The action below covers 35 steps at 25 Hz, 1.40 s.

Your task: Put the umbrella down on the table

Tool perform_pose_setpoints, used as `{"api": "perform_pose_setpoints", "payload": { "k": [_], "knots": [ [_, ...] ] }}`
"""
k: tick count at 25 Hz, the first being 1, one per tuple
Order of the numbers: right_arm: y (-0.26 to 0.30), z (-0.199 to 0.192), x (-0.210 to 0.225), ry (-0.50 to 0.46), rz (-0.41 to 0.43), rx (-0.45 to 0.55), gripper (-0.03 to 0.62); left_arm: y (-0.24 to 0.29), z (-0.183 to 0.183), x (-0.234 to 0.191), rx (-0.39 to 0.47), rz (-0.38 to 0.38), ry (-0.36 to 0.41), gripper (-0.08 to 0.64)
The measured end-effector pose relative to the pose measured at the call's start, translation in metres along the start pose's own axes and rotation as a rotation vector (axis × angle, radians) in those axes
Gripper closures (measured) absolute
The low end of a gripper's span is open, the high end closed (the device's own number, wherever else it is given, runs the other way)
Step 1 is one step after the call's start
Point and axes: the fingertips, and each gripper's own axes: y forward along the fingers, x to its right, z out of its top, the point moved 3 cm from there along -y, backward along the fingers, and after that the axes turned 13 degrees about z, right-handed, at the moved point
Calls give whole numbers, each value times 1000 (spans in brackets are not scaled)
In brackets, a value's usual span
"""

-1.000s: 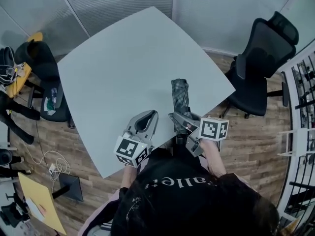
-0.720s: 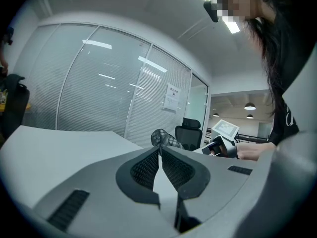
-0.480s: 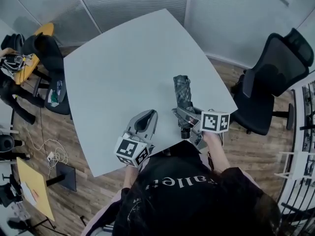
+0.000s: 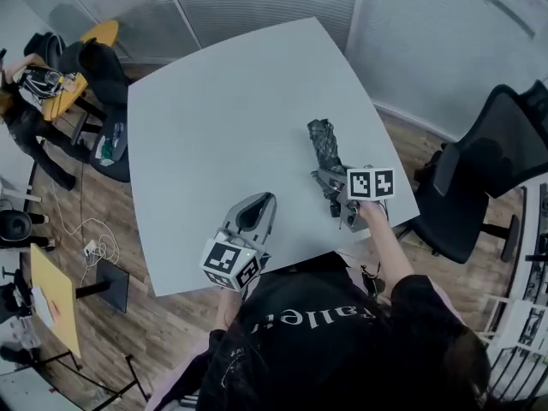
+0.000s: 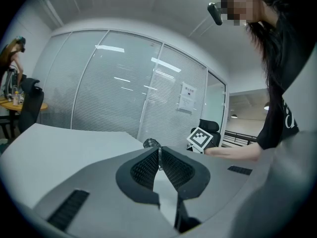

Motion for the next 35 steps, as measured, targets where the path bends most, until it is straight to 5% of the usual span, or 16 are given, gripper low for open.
{"api": "perform_pose_setpoints", "payload": {
  "k": [13, 18, 35],
  "knots": [
    [70, 40, 94, -346, -173, -333, 380, 12, -4, -14, -19, 90, -44, 528],
    [88, 40, 121, -402, -237, -426, 380, 11, -4, -22, -22, 126, -52, 528],
    [92, 41, 138, -340, -252, -325, 302, -6, -12, -37, -39, 180, -63, 528]
  ]
}}
